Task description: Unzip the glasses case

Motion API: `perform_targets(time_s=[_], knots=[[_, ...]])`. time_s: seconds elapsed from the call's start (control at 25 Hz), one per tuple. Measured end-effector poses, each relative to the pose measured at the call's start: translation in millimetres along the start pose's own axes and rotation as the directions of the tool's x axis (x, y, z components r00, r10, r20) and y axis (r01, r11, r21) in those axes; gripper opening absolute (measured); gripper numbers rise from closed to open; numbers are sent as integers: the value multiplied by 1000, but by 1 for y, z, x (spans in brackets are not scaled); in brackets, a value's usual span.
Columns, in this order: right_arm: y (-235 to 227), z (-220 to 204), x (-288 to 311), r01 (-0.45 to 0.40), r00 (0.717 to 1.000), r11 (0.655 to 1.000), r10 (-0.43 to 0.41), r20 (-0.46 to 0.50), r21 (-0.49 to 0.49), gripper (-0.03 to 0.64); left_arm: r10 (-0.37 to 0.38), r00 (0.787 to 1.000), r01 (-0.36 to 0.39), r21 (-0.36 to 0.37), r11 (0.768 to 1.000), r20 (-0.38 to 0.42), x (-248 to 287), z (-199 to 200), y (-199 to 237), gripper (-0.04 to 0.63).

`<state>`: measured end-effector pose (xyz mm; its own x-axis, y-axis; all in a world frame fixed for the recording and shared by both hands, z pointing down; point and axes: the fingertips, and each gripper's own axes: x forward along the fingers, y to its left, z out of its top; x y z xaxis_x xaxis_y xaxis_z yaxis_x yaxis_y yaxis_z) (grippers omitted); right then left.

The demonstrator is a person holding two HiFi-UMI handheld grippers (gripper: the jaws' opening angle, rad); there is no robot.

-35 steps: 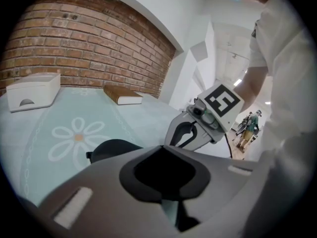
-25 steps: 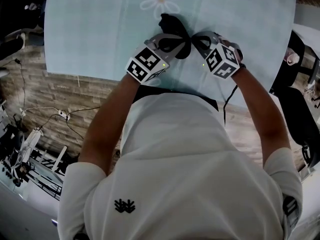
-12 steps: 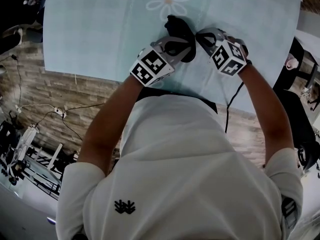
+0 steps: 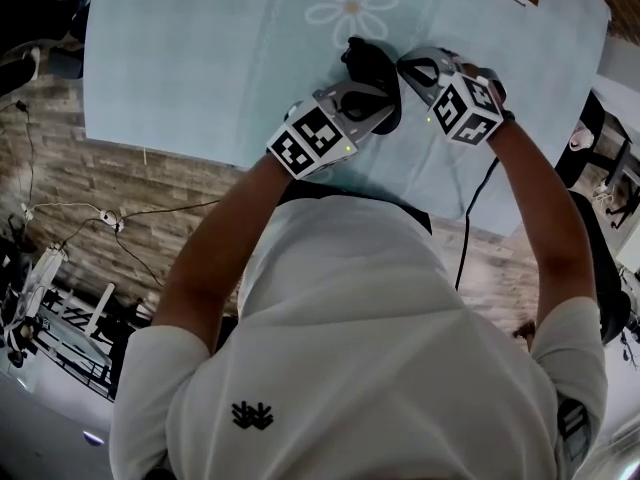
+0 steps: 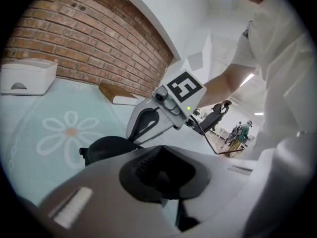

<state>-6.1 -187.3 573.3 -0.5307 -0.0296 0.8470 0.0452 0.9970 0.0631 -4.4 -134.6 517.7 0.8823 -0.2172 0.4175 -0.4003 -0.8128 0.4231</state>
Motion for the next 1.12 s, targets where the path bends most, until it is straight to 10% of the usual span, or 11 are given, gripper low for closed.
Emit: perform_targets(time_s=[0.64,1.12], knots=[[-28,21,17,-140,990,967,131,-54,-215,2,-63,997,64,-13,998,32,-2,-2,-3,50],[-35,35,28,-282,959,870,248,-135,-405,5,-107,993,107,-7,994,44,-2,-3,-5,51]])
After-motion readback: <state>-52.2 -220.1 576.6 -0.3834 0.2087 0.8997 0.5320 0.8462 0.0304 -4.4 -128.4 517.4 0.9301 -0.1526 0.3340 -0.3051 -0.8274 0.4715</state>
